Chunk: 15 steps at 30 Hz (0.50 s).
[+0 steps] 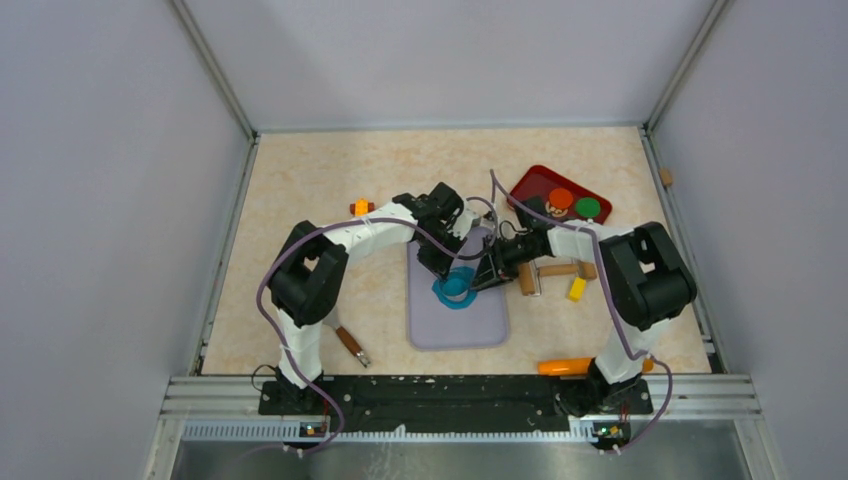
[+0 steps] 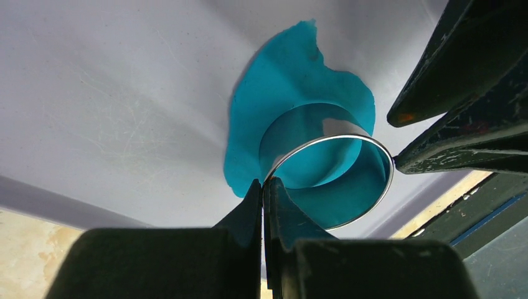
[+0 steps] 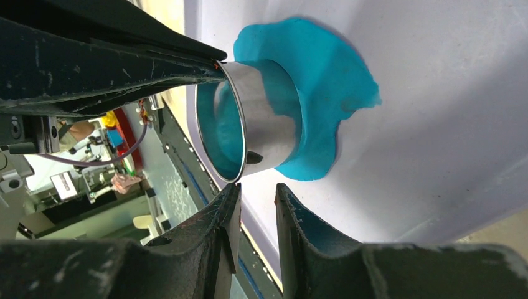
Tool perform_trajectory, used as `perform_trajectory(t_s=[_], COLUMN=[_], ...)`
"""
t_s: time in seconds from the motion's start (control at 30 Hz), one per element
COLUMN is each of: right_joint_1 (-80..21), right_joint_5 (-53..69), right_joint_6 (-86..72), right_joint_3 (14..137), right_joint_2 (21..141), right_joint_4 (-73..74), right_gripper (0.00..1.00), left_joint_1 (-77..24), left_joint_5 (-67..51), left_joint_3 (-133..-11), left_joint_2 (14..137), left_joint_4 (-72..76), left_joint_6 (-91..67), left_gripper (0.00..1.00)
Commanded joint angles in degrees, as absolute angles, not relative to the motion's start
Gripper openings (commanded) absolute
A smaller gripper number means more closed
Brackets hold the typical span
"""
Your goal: Roll out the dumpling wrappers from the dough
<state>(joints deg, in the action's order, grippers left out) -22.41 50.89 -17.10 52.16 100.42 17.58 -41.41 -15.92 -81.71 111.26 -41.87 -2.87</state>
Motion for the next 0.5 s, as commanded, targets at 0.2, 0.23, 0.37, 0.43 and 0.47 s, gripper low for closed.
perform_trajectory(t_s=[0.2,0.23,0.37,0.43,0.47], right_joint_1=[-23.84,-23.82,-23.61,-23.57,-23.44], right_joint_5=[52.82,52.81,53.06,53.41,53.46], right_joint_6=[-13.79,-12.87,-11.08,-11.15,-11.29], right_joint_3=[56.17,56.58,57.38,57.76,57.94], right_joint_2=[100.96,100.72,99.91,99.84,99.89], right_joint_4=[20.29,21.53,24.11,24.18,24.01], right_gripper=[0.28,0.28,0.28,0.28,0.29], left_joint_1=[-41.75,-41.76,-41.75,-41.75,-41.70], left_joint_5=[-15.04,-14.84,-14.44,-13.89,-13.47], left_joint_3=[-81.83,-82.09,-82.24,-82.58,-82.72], left_joint_2=[109.14,108.84,107.61,107.09,106.66], left_joint_4=[-40.83,-41.19,-41.37,-41.85,-42.02], left_joint_6=[-3.04,-3.01,-2.81,-3.00,-3.16], left_gripper=[0.12,0.18,0.33,0.37,0.39])
